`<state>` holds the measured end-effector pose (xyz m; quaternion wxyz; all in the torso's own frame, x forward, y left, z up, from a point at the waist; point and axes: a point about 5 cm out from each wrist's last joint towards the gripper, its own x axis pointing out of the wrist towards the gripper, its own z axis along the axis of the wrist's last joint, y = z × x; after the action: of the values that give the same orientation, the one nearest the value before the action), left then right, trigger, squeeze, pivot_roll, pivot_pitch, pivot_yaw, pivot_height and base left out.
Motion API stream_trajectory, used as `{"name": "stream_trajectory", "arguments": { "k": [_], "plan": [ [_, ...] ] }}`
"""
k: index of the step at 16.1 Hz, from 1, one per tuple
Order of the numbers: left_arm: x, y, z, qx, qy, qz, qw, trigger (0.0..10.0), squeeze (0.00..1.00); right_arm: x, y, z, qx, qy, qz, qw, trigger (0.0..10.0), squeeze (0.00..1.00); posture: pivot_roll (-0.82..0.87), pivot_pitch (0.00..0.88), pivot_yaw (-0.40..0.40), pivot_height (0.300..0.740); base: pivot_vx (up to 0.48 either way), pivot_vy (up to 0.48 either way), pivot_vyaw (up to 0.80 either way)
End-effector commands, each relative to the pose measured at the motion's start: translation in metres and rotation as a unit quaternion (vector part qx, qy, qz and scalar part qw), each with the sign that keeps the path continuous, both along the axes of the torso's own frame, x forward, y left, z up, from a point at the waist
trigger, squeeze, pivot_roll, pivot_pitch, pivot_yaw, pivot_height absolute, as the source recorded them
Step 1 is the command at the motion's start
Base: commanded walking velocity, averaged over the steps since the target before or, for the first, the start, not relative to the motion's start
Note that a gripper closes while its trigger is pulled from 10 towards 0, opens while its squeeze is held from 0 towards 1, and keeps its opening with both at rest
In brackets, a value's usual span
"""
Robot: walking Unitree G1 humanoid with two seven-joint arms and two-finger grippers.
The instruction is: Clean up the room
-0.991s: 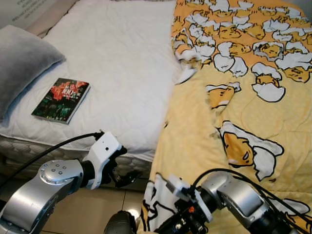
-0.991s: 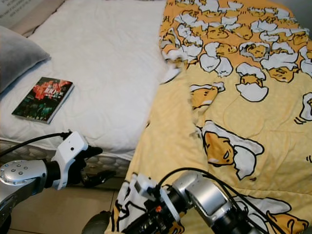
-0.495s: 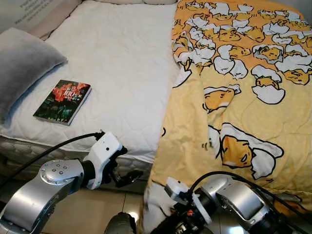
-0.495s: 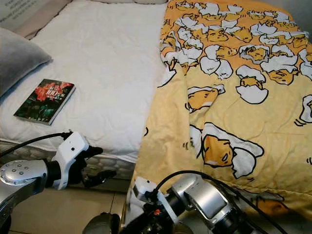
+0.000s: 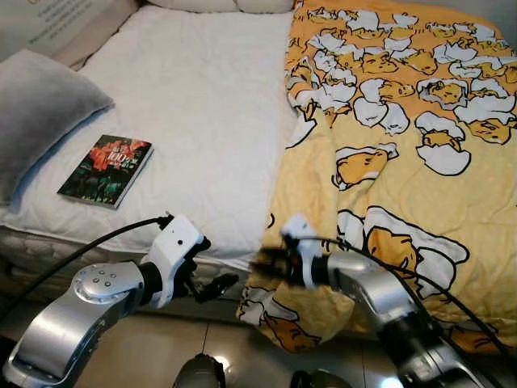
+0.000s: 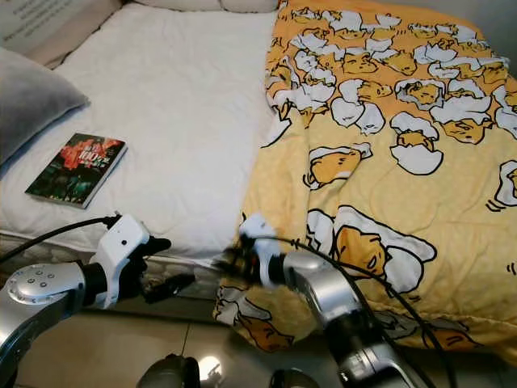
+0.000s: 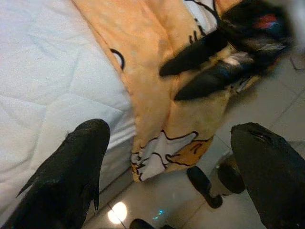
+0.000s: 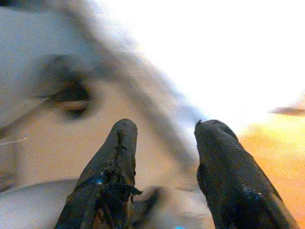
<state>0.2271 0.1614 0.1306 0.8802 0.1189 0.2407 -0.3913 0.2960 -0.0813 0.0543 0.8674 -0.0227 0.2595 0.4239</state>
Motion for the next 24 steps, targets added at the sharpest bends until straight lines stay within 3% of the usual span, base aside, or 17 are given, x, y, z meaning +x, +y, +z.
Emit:
{"name": "stream_trajectory", "arguments": {
  "k": [1, 2, 3, 4, 6, 7, 8, 12, 13, 16, 18, 19, 20, 21, 24],
  "plan": [
    [0.002, -0.001, 0.001, 0.004, -0.008, 0.003, 1.000, 10.0, 0.00, 0.006, -0.012, -0.005, -0.037, -0.018, -0.051, 0.998, 10.0, 0.00, 0.13, 0.090, 0.003, 0.740, 0.000, 0.000, 0.00],
    [0.002, -0.001, 0.000, 0.004, -0.009, 0.004, 1.000, 10.0, 0.00, 0.014, -0.018, -0.008, -0.073, -0.035, -0.086, 0.993, 10.0, 0.00, 0.13, 0.094, 0.002, 0.740, 0.000, 0.000, 0.00],
    [0.002, 0.000, 0.000, 0.003, -0.011, 0.009, 1.000, 10.0, 0.00, 0.023, -0.024, -0.006, -0.079, -0.040, -0.124, 0.988, 10.0, 1.00, 0.13, 0.097, 0.002, 0.740, 0.000, 0.000, 0.00],
    [0.002, 0.000, 0.000, 0.003, -0.011, 0.011, 1.000, 10.0, 0.00, 0.027, -0.028, -0.005, -0.078, -0.039, -0.147, 0.985, 10.0, 1.00, 0.13, 0.097, 0.004, 0.740, 0.000, 0.000, 0.00],
    [0.000, 0.002, -0.001, 0.007, -0.011, 0.016, 1.000, 10.0, 0.00, 0.049, -0.044, 0.004, -0.123, -0.072, -0.232, 0.962, 10.0, 1.00, 0.14, 0.104, 0.005, 0.740, 0.000, 0.000, 0.00],
    [0.000, 0.002, -0.001, 0.007, -0.011, 0.016, 1.000, 10.0, 0.00, 0.049, -0.044, 0.004, -0.123, -0.072, -0.232, 0.962, 10.0, 1.00, 0.14, 0.104, 0.005, 0.740, 0.000, 0.000, 0.00],
    [-0.002, 0.004, -0.001, 0.009, -0.009, 0.019, 1.000, 10.0, 0.00, 0.057, -0.052, 0.009, -0.143, -0.083, -0.266, 0.950, 10.0, 1.00, 0.15, 0.113, 0.007, 0.740, 0.000, 0.000, 0.00],
    [-0.007, 0.007, 0.000, 0.012, -0.001, 0.019, 1.000, 10.0, 0.00, 0.067, -0.069, 0.017, -0.167, -0.086, -0.328, 0.926, 10.0, 1.00, 0.16, 0.133, 0.006, 0.740, 0.000, 0.000, 0.00],
    [-0.010, 0.007, 0.001, 0.012, 0.002, 0.019, 1.000, 10.0, 0.00, 0.067, -0.074, 0.015, -0.182, -0.078, -0.343, 0.918, 10.0, 0.00, 0.18, 0.148, 0.008, 0.740, 0.000, 0.000, 0.00],
    [-0.015, 0.008, 0.002, 0.012, 0.008, 0.019, 1.000, 10.0, 0.00, 0.064, -0.079, 0.011, -0.190, -0.062, -0.354, 0.913, 10.0, 0.00, 0.19, 0.161, 0.010, 0.740, 0.000, 0.000, 0.00],
    [-0.022, 0.012, 0.003, 0.017, 0.016, 0.019, 1.000, 10.0, 0.00, 0.061, -0.076, 0.006, -0.129, -0.022, -0.365, 0.922, 10.0, 0.00, 0.21, 0.191, 0.018, 0.740, 0.000, 0.000, 0.00],
    [-0.026, 0.014, 0.003, 0.020, 0.020, 0.020, 0.999, 10.0, 0.00, 0.059, -0.072, 0.003, -0.090, -0.002, -0.365, 0.926, 5.3, 0.00, 0.21, 0.198, 0.019, 0.740, 0.000, 0.000, 0.00],
    [-0.028, 0.014, 0.004, 0.021, 0.022, 0.020, 0.999, 10.0, 0.00, 0.059, -0.071, 0.002, -0.078, 0.003, -0.362, 0.929, 4.2, 0.00, 0.21, 0.204, 0.019, 0.740, 0.000, 0.000, 0.00],
    [-0.029, 0.015, 0.005, 0.022, 0.025, 0.022, 0.999, 10.0, 0.00, 0.057, -0.068, 0.000, -0.065, 0.012, -0.351, 0.934, 0.0, 0.00, 0.21, 0.208, 0.019, 0.740, 0.000, 0.000, 0.00],
    [-0.034, 0.016, 0.005, 0.024, 0.028, 0.024, 0.999, 10.0, 0.00, 0.052, -0.065, -0.006, -0.057, 0.027, -0.335, 0.940, 0.0, 0.00, 0.22, 0.213, 0.017, 0.740, 0.000, 0.000, 0.00]
  ]
}}
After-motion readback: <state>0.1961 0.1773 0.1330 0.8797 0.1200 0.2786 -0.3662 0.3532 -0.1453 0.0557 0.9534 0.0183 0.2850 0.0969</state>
